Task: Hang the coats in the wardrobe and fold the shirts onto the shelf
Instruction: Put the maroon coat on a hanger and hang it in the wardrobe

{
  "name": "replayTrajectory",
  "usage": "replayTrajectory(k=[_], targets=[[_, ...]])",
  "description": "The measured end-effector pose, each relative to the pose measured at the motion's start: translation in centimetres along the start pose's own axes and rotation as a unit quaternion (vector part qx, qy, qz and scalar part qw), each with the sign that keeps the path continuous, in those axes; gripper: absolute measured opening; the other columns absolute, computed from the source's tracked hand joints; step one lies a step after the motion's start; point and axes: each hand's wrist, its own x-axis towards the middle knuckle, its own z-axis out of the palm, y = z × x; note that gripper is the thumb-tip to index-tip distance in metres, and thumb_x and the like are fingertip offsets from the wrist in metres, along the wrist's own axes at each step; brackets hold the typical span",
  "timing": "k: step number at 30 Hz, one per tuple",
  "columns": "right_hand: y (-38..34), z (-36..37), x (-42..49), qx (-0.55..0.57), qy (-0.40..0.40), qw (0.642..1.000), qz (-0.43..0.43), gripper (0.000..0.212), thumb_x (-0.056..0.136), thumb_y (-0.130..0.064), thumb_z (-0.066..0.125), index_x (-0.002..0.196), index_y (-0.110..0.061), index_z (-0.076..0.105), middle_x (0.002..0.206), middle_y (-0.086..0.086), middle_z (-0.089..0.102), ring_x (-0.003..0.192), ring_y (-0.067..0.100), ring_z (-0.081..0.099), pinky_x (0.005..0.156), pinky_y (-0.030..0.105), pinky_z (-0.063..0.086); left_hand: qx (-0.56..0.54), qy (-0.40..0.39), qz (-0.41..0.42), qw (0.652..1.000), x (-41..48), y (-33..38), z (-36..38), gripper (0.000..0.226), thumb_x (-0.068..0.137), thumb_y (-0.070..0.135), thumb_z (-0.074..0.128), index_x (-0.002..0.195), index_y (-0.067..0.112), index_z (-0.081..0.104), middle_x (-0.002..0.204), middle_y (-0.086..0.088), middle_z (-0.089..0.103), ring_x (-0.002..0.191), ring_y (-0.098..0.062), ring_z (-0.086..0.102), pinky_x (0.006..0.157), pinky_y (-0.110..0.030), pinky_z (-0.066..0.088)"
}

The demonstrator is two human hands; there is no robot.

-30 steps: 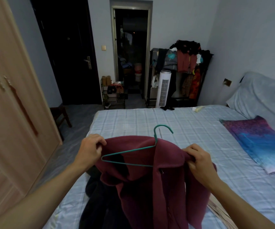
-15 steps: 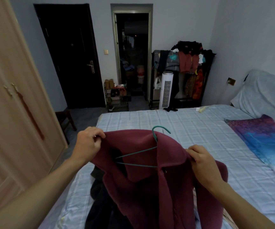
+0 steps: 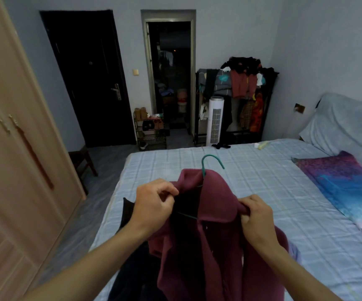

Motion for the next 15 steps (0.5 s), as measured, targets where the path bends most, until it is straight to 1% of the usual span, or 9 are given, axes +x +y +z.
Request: replayTrajectory(k=[2,4,7,11,13,14,15], targets=[[-0.4,0.0,0.1,0.014,0.008,1.000,0.004,0.044,0.054,0.023,0.061,0.081,-0.008,0.076,0.071,0.000,0.056,0.063,0.004,0.049,0.067,0.001,0.034,-0.013,-0.006,0.005,1.000,-0.7,1.0,1.3,0.030,0.070,-0.014,0.069,0.075,0.014,0.077,0.079,0.010,0.071,0.076,-0.004,0.068,0.071,-0.017,0.054],[-1.0,0.1,0.3,0.024,0.012,1.000,0.009,0.043,0.055,0.022,0.061,0.081,-0.009,0.075,0.071,0.001,0.057,0.064,0.009,0.052,0.067,0.003,0.035,-0.022,-0.018,0.018,0.999,-1.7,2.0,2.6,0.029,0.070,-0.014,0.069,0.076,0.014,0.077,0.080,0.010,0.071,0.076,-0.002,0.068,0.071,-0.016,0.054],[-1.8,0.2,0.4,0.033,0.021,0.999,0.002,0.041,0.055,0.022,0.061,0.080,-0.008,0.074,0.071,0.003,0.058,0.065,0.015,0.054,0.068,0.005,0.036,-0.043,-0.038,0.030,0.998,-3.1,3.4,4.4,0.029,0.070,-0.013,0.067,0.078,0.013,0.077,0.081,0.010,0.071,0.077,-0.001,0.067,0.071,-0.020,0.055],[-2.4,0.5,0.4,0.051,0.041,0.998,-0.001,0.041,0.055,0.021,0.063,0.080,-0.009,0.074,0.070,0.004,0.060,0.065,0.017,0.056,0.066,0.008,0.036,-0.061,-0.009,0.022,0.998,-3.0,4.6,5.5,0.029,0.070,-0.015,0.065,0.077,0.011,0.077,0.080,0.007,0.071,0.075,-0.002,0.066,0.069,-0.022,0.054],[-2.8,0.5,0.4,0.067,0.048,0.997,0.006,0.042,0.054,0.021,0.063,0.081,-0.010,0.075,0.072,0.003,0.063,0.067,0.017,0.059,0.066,0.007,0.037,-0.070,0.004,0.030,0.997,-2.9,5.5,5.6,0.029,0.069,-0.014,0.064,0.077,0.012,0.077,0.080,0.008,0.071,0.075,-0.003,0.067,0.069,-0.024,0.055],[-3.1,0.5,0.4,0.078,0.051,0.996,0.011,0.043,0.054,0.020,0.063,0.081,-0.011,0.074,0.072,0.001,0.064,0.068,0.015,0.060,0.067,0.006,0.038,-0.078,0.007,0.039,0.996,-2.8,6.1,5.7,0.029,0.070,-0.013,0.064,0.077,0.012,0.076,0.080,0.008,0.071,0.075,-0.004,0.067,0.068,-0.026,0.055],[-3.6,0.4,0.5,0.092,0.055,0.994,0.015,0.044,0.054,0.020,0.063,0.081,-0.013,0.074,0.073,-0.002,0.065,0.070,0.010,0.061,0.067,0.005,0.039,-0.086,0.008,0.050,0.995,-2.7,6.7,5.7,0.028,0.071,-0.011,0.065,0.078,0.012,0.076,0.081,0.008,0.070,0.075,-0.004,0.067,0.068,-0.027,0.056]])
